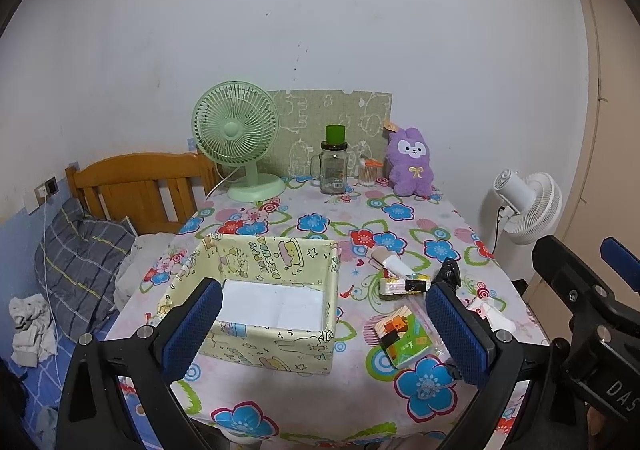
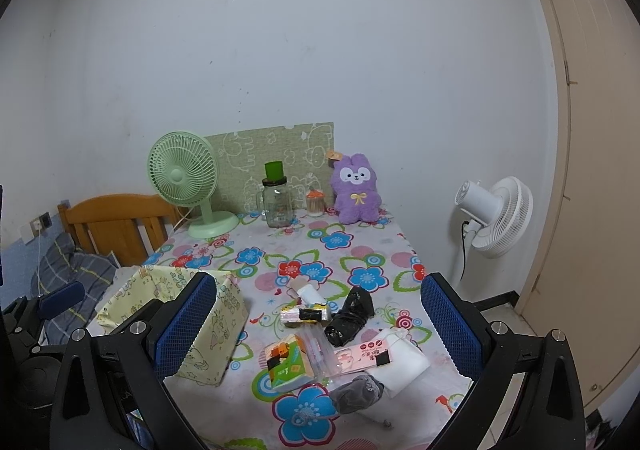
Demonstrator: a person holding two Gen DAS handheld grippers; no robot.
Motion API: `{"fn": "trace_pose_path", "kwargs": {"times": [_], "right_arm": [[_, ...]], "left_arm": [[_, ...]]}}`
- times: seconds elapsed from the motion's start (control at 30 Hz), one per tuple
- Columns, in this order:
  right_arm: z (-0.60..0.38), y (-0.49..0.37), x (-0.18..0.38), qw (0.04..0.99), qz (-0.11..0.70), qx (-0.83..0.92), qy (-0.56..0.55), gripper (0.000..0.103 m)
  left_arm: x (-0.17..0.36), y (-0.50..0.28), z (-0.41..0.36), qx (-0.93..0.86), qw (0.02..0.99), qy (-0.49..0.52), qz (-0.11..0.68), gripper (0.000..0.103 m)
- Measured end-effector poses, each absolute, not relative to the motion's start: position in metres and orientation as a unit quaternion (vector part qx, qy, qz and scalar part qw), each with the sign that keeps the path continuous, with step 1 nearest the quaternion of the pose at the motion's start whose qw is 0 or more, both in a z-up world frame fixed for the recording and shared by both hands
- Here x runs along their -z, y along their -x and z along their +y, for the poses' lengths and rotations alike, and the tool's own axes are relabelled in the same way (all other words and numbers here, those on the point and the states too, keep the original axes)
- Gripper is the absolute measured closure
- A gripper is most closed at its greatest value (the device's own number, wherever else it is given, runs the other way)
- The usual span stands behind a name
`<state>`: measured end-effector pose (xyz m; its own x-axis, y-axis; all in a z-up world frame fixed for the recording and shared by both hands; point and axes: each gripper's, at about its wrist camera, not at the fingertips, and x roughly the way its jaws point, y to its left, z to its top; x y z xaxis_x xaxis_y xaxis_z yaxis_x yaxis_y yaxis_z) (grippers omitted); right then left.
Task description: Organize soft objects
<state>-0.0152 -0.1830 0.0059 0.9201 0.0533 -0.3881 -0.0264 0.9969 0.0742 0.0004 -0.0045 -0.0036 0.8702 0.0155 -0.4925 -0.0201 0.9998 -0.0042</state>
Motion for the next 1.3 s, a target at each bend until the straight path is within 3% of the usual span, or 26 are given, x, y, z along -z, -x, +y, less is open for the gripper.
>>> {"fn": "trace_pose_path", "kwargs": {"times": [1.3], "right_arm": [[-0.1852, 0.0148, -0.0011, 0.978, 0.203, -0.022, -0.043, 0.000]], "left_arm": [[0.0096, -0.0001, -0.0107, -0.009, 0.966, -0.001, 0.257, 0.000]]}}
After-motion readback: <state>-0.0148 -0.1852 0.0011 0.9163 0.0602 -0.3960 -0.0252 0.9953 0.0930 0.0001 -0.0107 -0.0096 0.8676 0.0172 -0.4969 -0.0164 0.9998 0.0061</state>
